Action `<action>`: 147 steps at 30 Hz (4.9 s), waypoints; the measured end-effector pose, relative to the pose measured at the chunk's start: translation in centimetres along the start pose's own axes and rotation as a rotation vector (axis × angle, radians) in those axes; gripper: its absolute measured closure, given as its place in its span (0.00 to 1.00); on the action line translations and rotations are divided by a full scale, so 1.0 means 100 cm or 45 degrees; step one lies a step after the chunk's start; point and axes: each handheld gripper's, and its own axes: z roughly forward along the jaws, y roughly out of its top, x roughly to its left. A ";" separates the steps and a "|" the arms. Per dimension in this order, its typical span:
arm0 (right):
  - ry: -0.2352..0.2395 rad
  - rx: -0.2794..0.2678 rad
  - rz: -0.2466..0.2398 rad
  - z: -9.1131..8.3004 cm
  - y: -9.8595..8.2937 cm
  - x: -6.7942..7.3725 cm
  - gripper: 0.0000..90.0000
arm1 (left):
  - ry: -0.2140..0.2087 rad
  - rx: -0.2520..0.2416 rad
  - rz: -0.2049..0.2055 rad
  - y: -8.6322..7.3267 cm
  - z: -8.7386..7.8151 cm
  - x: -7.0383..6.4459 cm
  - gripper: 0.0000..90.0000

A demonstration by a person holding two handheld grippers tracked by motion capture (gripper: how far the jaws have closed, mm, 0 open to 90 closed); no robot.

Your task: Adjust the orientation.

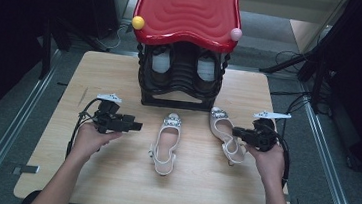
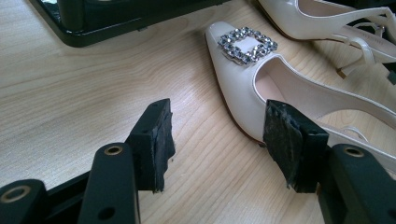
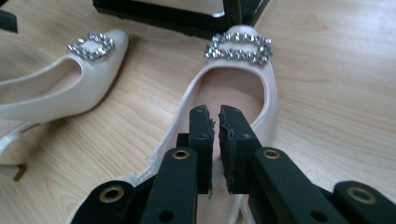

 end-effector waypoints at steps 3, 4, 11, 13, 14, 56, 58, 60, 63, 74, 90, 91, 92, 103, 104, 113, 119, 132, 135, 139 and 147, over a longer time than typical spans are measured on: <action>0.014 -0.009 -0.007 0.001 0.003 0.007 0.91 | 0.009 -0.001 0.001 0.000 0.000 -0.001 0.48; 0.022 -0.007 -0.009 0.003 0.004 0.010 0.91 | 0.009 -0.003 0.002 0.000 -0.001 -0.001 0.48; 0.036 0.027 -0.023 0.014 0.003 0.019 0.88 | 0.009 -0.002 0.001 0.000 0.000 -0.001 0.48; 0.040 0.041 -0.016 0.019 0.002 0.019 0.88 | 0.007 0.001 0.000 0.000 0.000 -0.001 0.48; 0.044 0.054 -0.008 0.022 0.002 0.018 0.87 | 0.007 0.003 0.005 0.000 0.001 -0.001 0.48; 0.141 0.079 0.002 0.025 0.013 0.040 0.99 | 0.012 -0.002 0.012 -0.003 -0.005 -0.004 0.48; 0.145 0.093 -0.012 0.028 0.014 0.045 0.98 | 0.012 -0.006 0.007 -0.004 -0.006 -0.005 0.47; 0.142 0.113 -0.027 0.033 0.015 0.049 0.98 | 0.007 -0.010 0.015 -0.006 -0.007 -0.005 0.47; 0.147 0.160 -0.059 0.042 0.016 0.055 0.98 | 0.015 -0.014 0.015 -0.008 -0.009 -0.006 0.47; 0.192 0.293 -0.153 0.072 0.015 0.077 0.98 | 0.033 -0.021 0.002 -0.016 -0.015 -0.007 0.47; 0.298 0.282 -0.158 0.082 0.010 0.092 0.90 | 0.009 0.000 0.039 -0.016 -0.003 -0.017 0.48; 0.316 0.255 -0.147 0.079 0.012 0.089 0.89 | 0.012 0.002 0.037 -0.016 -0.002 -0.018 0.48; 0.317 0.226 -0.152 0.075 0.013 0.088 0.89 | 0.010 0.004 0.040 -0.016 -0.001 -0.018 0.48; 0.223 0.086 -0.127 0.044 0.016 0.056 0.97 | 0.007 0.029 0.038 -0.015 0.009 -0.025 0.63; 0.215 0.086 -0.123 0.044 0.015 0.053 0.98 | 0.011 0.032 0.033 -0.014 0.010 -0.025 0.66; 0.122 0.130 -0.141 0.049 0.004 0.040 1.00 | -0.017 0.065 0.020 -0.009 0.021 -0.024 0.99; 0.129 0.160 -0.100 0.057 -0.006 0.034 1.00 | -0.043 0.125 0.025 -0.009 0.041 -0.026 1.00; 0.139 0.197 -0.078 0.066 -0.014 0.037 1.00 | -0.043 0.195 0.062 -0.008 0.063 -0.032 0.98; 0.148 0.183 -0.072 0.066 -0.015 0.037 1.00 | -0.042 0.188 0.051 -0.009 0.063 -0.032 0.97; 0.129 0.173 -0.085 0.066 -0.016 0.040 1.00 | -0.043 0.184 0.053 -0.010 0.064 -0.033 0.99; 0.199 0.157 -0.028 0.067 -0.021 0.037 1.00 | -0.047 0.177 0.037 -0.011 0.065 -0.035 1.00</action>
